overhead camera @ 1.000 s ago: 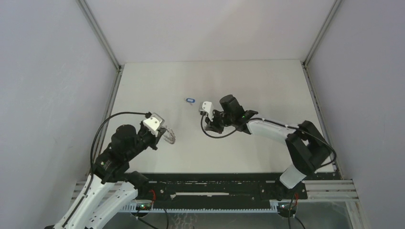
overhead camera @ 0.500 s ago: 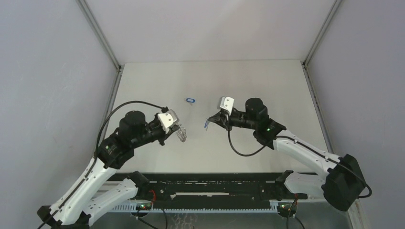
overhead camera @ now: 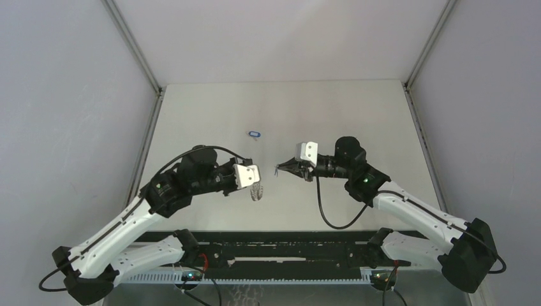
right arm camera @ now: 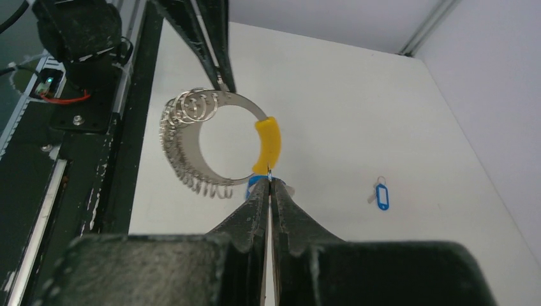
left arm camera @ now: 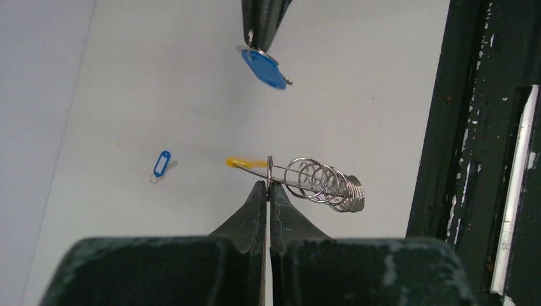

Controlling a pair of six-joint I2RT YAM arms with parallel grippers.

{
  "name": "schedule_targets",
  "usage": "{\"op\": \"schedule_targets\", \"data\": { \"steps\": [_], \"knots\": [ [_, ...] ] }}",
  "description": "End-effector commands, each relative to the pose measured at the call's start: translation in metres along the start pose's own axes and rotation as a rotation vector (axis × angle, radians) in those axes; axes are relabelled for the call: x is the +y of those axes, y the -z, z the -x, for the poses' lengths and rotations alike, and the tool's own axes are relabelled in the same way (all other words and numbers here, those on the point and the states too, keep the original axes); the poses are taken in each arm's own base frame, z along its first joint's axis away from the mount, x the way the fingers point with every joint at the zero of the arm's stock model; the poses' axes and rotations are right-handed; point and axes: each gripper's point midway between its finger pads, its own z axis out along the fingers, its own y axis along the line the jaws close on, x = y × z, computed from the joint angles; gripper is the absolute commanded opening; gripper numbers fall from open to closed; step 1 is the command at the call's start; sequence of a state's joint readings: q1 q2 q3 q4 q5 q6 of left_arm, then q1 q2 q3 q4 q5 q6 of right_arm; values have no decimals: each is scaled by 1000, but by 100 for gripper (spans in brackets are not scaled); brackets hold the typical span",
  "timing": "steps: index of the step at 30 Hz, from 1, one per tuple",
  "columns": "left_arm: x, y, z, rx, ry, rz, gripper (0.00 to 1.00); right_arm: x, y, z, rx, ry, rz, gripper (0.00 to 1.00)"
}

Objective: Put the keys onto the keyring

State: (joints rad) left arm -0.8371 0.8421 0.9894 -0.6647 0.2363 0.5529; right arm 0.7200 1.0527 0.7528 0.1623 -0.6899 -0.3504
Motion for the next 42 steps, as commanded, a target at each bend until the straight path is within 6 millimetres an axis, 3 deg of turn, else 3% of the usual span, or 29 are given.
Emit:
{"op": "schedule_targets", "data": {
  "steps": [1,9,19,29,42],
  "knots": [
    [13,6,18,-52,-95,53,0,11,-2,11,-18,117,29,0],
    [-2,0,8,-124,-140,38,0,24,-15,0,37,211,50,0],
    [-10,-15,-5,-77,-147,26,0,33,-33,-8,72,311,50,0],
    [-9,-16,-9,-82,-158,48,0,40,-35,-12,46,403,64,0],
    [-10,-20,-12,-61,-155,42,0,35,-36,-9,60,450,-3,0]
  ]
}}
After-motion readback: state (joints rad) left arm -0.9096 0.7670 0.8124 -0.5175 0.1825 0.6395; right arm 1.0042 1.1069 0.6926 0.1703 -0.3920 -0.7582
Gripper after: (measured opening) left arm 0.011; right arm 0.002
